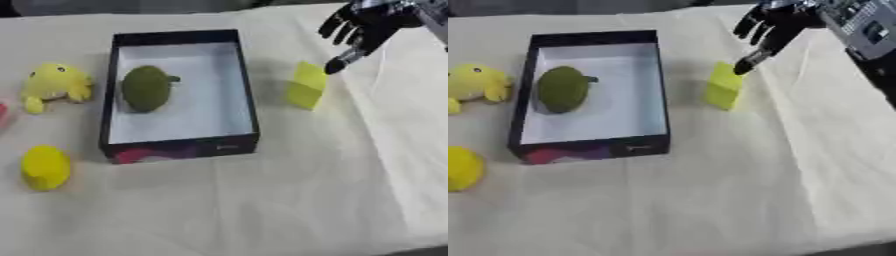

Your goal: Pick up objects on the table and place them in the box.

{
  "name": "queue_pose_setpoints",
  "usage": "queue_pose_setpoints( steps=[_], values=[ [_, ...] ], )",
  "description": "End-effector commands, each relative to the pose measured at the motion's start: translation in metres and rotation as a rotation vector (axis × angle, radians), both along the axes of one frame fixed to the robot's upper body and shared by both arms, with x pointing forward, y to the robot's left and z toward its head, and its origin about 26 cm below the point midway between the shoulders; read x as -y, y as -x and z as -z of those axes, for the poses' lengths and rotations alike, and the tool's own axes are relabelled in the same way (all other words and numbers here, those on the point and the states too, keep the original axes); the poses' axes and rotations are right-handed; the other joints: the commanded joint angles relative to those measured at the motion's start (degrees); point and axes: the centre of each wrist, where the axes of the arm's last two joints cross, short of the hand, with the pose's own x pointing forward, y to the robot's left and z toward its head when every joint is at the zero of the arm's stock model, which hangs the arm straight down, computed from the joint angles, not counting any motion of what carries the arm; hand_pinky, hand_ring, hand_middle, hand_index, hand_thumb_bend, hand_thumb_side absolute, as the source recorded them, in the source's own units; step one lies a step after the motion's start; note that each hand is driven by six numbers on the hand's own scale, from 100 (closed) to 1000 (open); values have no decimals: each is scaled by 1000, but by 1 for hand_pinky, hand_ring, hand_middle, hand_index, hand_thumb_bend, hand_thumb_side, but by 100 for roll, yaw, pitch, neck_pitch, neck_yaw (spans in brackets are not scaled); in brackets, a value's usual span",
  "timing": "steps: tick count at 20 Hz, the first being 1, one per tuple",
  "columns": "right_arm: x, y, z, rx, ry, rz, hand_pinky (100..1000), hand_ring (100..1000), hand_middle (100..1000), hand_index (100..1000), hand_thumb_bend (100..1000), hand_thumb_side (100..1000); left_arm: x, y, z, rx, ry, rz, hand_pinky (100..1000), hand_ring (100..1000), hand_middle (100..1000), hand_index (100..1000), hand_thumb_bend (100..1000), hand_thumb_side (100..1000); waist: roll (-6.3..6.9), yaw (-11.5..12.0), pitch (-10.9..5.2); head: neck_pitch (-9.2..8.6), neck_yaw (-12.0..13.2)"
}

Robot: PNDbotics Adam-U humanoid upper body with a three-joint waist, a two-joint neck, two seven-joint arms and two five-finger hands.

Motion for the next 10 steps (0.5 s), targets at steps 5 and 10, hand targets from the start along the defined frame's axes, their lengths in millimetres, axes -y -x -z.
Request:
queue_pose_setpoints(
  steps=[5, 10],
  values=[
    [5, 5, -15, 42, 43, 14, 862, 856, 863, 887, 715, 328, 1, 2, -15, 34, -29, 5, 768, 862, 871, 912, 807, 699, -58, 11, 12, 34, -17],
    [2, 5, -13, 67, 49, 27, 860, 850, 854, 882, 720, 318, 2, 1, -16, 36, -27, 7, 767, 862, 872, 912, 805, 701, -55, 17, 31, 34, -29]
  ],
)
